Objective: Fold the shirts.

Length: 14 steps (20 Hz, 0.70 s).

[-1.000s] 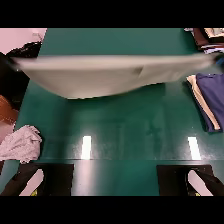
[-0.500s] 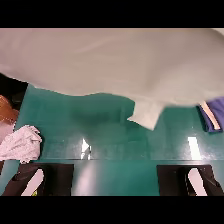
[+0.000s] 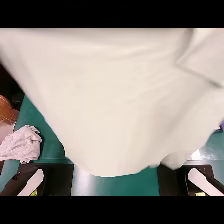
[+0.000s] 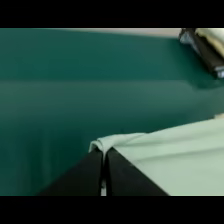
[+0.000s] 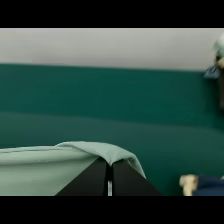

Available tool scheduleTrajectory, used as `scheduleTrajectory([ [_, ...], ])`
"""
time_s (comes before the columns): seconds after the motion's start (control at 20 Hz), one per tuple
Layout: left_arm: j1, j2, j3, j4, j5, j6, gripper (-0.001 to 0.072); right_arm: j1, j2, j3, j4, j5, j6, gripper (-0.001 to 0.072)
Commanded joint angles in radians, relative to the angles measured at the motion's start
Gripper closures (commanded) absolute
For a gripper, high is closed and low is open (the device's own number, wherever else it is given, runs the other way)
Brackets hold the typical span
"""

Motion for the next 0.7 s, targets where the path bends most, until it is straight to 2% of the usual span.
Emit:
scheduleTrajectory([
  [0.0, 0.001, -0.126, -0.259, -0.02, -0.029, 0.043, 0.0684, 0.171, -0.177, -0.153, -0.192, 0.086, 0.052, 0.0696],
  [0.1, -0.006, -0.254, -0.31, -0.015, -0.008, 0.05, 0.0684, 0.239, -0.297, -0.208, -0.258, 0.08, 0.068, 0.0696],
  [0.2, -0.051, -0.392, -0.312, -0.003, 0.064, 0.063, 0.0684, 0.279, -0.423, -0.223, -0.262, 0.033, 0.071, 0.0696],
  [0.35, -0.162, -0.553, -0.312, -0.002, 0.33, 0.183, 0.0684, 0.309, -0.581, -0.161, -0.261, -0.096, 0.071, 0.0696],
  [0.45, -0.212, -0.623, -0.3, -0.002, 0.525, 0.18, 0.0684, 0.319, -0.656, -0.077, -0.262, -0.154, 0.071, 0.0696],
  [0.55, -0.224, -0.653, -0.271, 0.0, 0.608, 0.181, 0.0684, 0.319, -0.7, 0.001, -0.263, -0.189, 0.07, 0.0696],
  [0.65, -0.217, -0.654, -0.241, 0.033, 0.628, 0.182, 0.0684, 0.316, -0.721, 0.062, -0.278, -0.19, 0.068, 0.0696],
])
